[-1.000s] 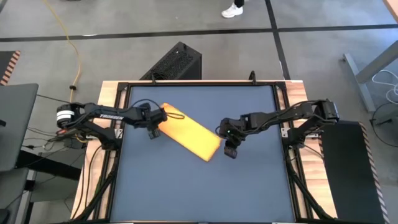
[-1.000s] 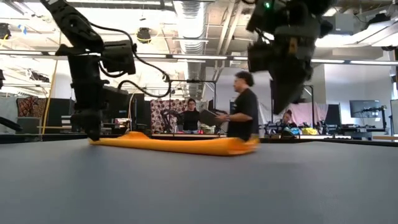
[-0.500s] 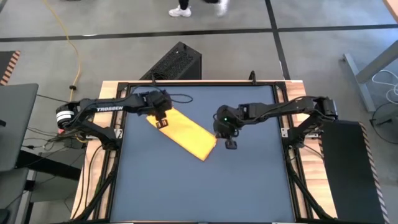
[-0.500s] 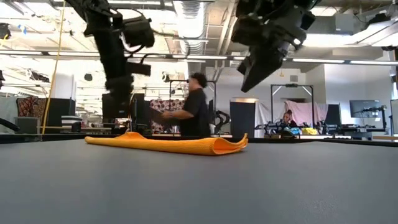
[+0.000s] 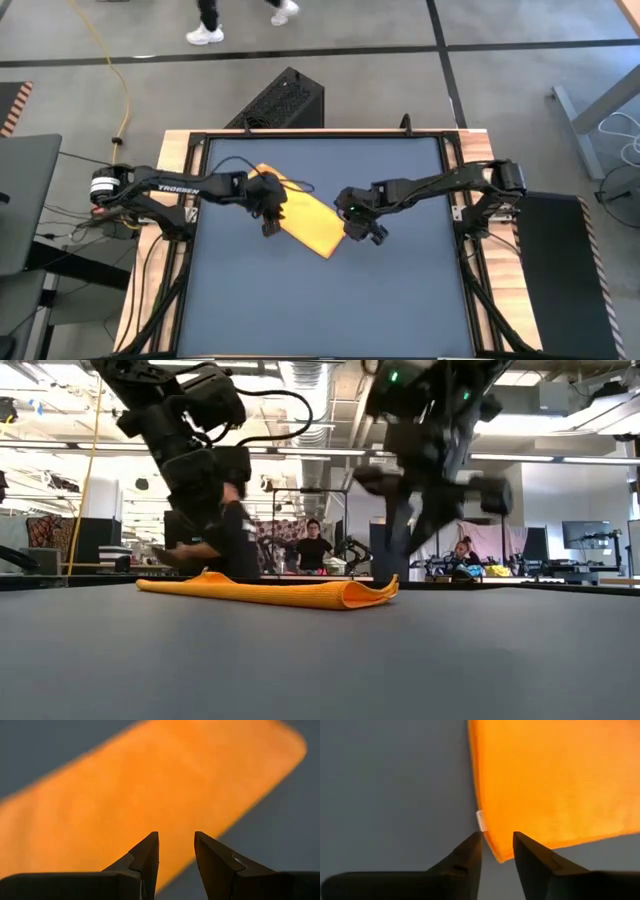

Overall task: Roll towel
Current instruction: Roll the yellow towel

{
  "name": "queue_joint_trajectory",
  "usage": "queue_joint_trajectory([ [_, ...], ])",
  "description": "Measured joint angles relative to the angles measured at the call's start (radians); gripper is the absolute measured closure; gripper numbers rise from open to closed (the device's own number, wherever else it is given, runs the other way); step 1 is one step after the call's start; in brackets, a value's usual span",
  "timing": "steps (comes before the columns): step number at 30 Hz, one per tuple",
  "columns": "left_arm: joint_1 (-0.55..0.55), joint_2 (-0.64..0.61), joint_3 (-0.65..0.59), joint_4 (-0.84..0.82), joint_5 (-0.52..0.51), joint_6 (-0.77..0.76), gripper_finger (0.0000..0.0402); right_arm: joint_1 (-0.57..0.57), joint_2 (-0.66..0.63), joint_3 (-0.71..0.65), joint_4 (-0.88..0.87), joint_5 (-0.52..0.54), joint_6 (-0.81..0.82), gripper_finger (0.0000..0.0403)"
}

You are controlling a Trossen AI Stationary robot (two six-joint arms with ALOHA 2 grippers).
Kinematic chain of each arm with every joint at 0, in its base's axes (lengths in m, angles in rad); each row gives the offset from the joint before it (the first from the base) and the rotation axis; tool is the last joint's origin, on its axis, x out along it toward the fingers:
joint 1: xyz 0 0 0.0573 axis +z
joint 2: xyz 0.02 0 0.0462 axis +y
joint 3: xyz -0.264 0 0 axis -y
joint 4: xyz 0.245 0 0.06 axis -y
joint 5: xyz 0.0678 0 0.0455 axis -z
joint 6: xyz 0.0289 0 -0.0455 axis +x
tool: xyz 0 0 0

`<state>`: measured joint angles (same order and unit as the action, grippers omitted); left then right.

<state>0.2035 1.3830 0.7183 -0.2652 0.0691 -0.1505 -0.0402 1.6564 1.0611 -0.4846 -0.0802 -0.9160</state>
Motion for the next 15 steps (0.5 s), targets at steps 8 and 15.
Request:
queue_joint_trajectory([
  [8,-0.107,0.000,-0.038,0.003,-0.066,-0.146,0.0288,-0.013,0.131,0.000,0.032,0.156,-0.141,0.0228],
  [15,-0.217,0.000,-0.038,-0.003,-0.122,-0.215,0.0288,-0.029,0.148,0.000,0.069,0.154,-0.138,0.0288],
])
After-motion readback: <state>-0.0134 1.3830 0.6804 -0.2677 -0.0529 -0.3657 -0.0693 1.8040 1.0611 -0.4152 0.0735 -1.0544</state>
